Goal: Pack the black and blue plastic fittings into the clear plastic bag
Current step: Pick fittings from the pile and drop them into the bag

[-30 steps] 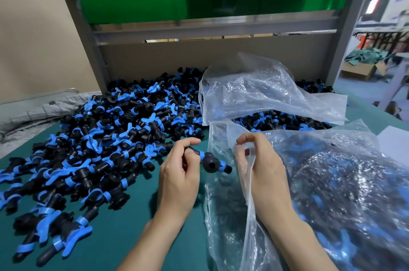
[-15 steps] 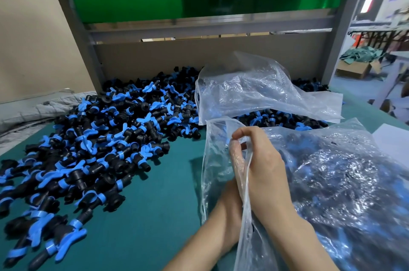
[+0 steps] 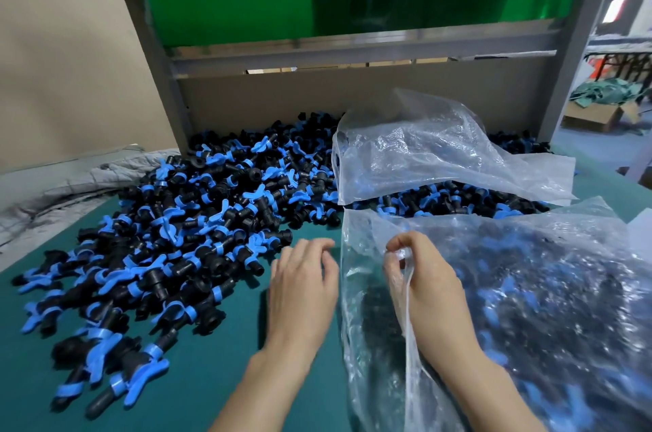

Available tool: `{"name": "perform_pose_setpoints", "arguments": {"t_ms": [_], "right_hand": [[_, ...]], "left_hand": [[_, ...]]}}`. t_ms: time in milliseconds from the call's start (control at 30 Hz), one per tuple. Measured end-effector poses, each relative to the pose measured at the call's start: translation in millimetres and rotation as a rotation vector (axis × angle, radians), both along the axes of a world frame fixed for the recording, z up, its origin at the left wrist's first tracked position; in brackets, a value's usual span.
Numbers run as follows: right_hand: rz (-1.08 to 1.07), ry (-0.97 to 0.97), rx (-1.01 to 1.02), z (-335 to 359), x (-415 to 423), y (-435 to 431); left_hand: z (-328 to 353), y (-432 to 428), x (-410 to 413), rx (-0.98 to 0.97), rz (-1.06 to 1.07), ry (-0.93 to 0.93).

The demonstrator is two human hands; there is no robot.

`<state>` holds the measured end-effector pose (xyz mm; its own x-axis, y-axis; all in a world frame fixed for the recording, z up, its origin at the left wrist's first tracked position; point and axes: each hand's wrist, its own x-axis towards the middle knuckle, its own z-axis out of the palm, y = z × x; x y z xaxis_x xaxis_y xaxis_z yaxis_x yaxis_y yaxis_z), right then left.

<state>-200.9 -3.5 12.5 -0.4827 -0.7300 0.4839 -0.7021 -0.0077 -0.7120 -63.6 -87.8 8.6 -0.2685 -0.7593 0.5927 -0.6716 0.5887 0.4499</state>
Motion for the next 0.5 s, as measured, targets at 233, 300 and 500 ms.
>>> {"name": "perform_pose_setpoints", "arguments": {"t_ms": [233, 300, 500], "right_hand": [[-0.001, 0.031, 0.034, -0.5, -0.4, -0.4], [-0.001, 0.023, 0.037, -0.5, -0.3, -0.5], [0.004, 0.013, 0.041, 0.3, -0.1, 0.5]], "left_hand": [[-9.8, -26.2, 20.4, 0.149, 0.322, -0.339], [-9.3, -32.1, 21.9, 0.148, 0.353, -0.371], [-5.3, -31.4, 22.6, 0.151, 0.376, -0.280]]}}
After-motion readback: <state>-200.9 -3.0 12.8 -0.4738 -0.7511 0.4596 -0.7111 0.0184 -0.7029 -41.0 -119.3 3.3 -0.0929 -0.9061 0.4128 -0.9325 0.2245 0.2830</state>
